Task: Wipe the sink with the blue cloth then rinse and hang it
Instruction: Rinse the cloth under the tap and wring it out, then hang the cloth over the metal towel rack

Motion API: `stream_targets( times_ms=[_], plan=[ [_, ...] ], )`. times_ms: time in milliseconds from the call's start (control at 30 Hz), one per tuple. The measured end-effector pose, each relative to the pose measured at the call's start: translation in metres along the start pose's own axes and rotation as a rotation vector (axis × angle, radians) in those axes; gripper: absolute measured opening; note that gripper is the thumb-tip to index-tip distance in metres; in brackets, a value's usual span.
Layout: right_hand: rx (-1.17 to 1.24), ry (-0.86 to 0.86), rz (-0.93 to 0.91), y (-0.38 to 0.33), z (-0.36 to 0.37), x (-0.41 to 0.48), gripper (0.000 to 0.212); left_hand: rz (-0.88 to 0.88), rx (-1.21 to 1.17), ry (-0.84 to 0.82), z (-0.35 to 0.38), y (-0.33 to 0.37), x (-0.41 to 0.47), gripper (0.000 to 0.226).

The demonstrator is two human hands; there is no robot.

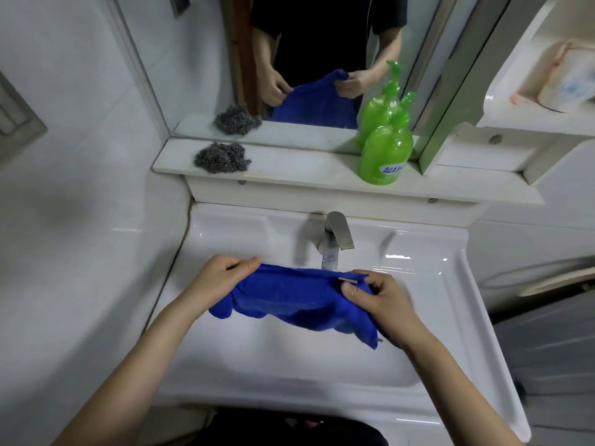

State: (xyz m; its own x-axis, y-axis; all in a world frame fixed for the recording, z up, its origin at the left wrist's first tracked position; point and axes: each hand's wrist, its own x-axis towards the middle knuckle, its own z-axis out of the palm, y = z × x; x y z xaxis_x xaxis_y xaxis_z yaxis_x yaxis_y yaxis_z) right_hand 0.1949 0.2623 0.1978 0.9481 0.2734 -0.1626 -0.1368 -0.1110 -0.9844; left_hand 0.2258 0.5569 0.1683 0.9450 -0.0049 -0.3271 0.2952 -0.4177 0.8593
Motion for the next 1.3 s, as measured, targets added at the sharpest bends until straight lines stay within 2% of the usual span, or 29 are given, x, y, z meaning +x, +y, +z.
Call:
stream_targets(
  times_ms=[67,133,267,367,533,633,900,1000,1100,1300],
  plan=[
    [0.147,0.121,0.078,0.007,0.017,-0.005,0.04,-0.005,-0.037,0.018,0.012,-0.008,-0.004,0.055],
    [0.239,0.196,0.123,0.016,0.032,-0.012,0.035,-0.004,-0.056,0.03,0.026,-0.02,-0.012,0.047],
    [0.193,0.277,0.118,0.028,0.056,-0.03,0.024,-0.001,-0.062,0.032,0.051,-0.057,-0.037,0.024],
    [0.179,0.379,0.119,0.038,0.065,-0.041,0.016,0.017,-0.025,0.006,0.059,-0.086,-0.052,0.021],
    [0.21,0.629,0.11,0.041,0.068,-0.064,0.013,0.069,0.01,-0.095,0.047,-0.107,-0.057,0.018],
    [0.211,0.83,0.051,0.029,0.065,-0.084,0.025,0.143,0.072,-0.136,0.037,-0.103,-0.047,0.015],
    [0.178,1.253,-0.086,0.005,0.061,-0.183,0.015,0.403,0.201,-0.321,0.062,-0.06,-0.022,0.013],
    [0.15,1.375,-0.108,0.004,0.07,-0.226,0.016,0.514,0.24,-0.398,0.087,-0.04,-0.035,0.021],
    [0.13,1.484,-0.1,0.012,0.085,-0.271,0.017,0.613,0.266,-0.492,0.113,-0.036,-0.058,0.015],
    [0.1,1.603,-0.029,0.057,0.137,-0.373,0.021,0.581,0.303,-0.71,0.153,-0.079,-0.146,0.02]
  ],
)
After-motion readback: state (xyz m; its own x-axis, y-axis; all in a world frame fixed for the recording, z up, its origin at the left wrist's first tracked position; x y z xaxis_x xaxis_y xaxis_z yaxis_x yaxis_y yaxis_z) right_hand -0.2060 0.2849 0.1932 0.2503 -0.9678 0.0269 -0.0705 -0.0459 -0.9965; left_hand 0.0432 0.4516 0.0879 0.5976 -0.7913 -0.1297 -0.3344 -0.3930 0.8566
